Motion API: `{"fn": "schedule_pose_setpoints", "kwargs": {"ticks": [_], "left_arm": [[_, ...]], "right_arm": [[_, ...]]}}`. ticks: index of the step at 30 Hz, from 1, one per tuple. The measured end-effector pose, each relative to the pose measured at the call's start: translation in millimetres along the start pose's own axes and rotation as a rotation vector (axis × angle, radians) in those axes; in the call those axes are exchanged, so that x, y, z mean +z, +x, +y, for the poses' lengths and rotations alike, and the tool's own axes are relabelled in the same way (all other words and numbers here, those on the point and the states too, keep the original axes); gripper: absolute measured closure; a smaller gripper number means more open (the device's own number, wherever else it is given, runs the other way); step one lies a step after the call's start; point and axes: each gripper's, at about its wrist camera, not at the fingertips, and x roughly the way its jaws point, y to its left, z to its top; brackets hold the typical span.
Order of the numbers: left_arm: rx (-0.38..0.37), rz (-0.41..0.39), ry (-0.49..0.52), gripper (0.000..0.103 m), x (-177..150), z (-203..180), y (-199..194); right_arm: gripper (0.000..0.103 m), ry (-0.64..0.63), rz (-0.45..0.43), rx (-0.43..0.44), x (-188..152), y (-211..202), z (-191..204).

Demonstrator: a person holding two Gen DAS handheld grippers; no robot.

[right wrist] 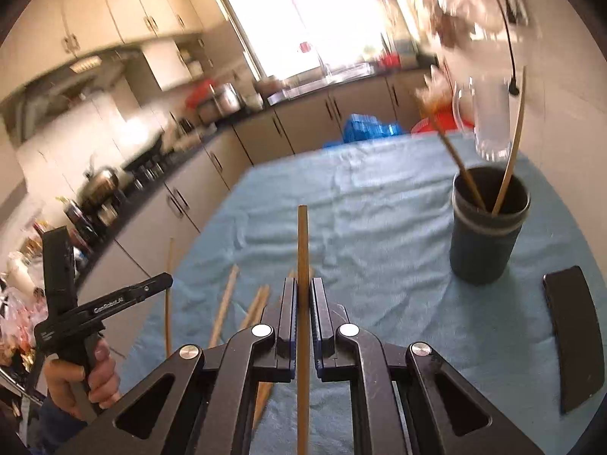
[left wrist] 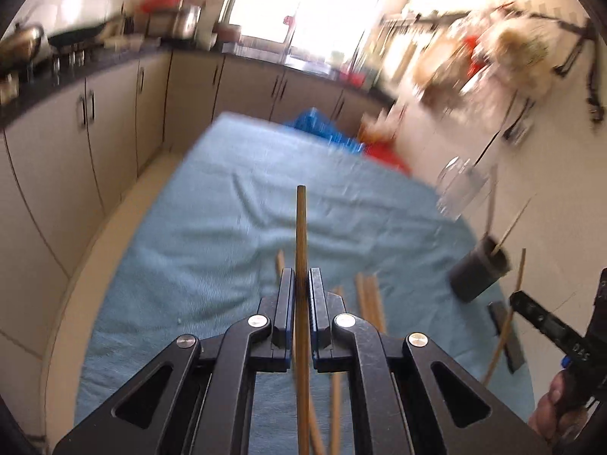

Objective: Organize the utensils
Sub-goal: 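Lift both chopsticks upright and carry them over the black cup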

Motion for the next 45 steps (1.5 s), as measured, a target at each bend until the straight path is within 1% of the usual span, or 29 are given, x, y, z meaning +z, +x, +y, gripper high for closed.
{"fn": "schedule_pose_setpoints", "kwargs": {"ticks": [1,3,5,8,15,33,45], "left_arm": [[-0.01,-0.028,0.012,0.097,0,-6,-10],[-0.029,-0.049,0.017,0.097,1,-13,-20],[-0.052,-0.06,0.025,0.097,2,-20,-27],[-0.089,-0.079,0.034,0.097,4,-28,-40],[-0.121,-0.115,0.061,0.097,9,-42,-57],[-0.168,-0.123,0.098,0.097,17,-65,-66],[-0.217,-0.112,0.138,0.097,21,-89,-69]], "right_arm": [[0.096,-0.004,-0.032,0.011,-2,-6,2],[0.096,-0.02,-0.09,0.01,-6,-18,7],[0.096,-0.024,-0.114,0.014,-8,-22,8],[0.096,-0.002,-0.135,0.021,-9,-29,5],[0.096,0.02,-0.172,0.019,-7,-43,-1],[0.096,0.057,-0.248,-0.007,3,-72,-17],[0.096,0.112,-0.312,-0.046,13,-96,-39]]}}
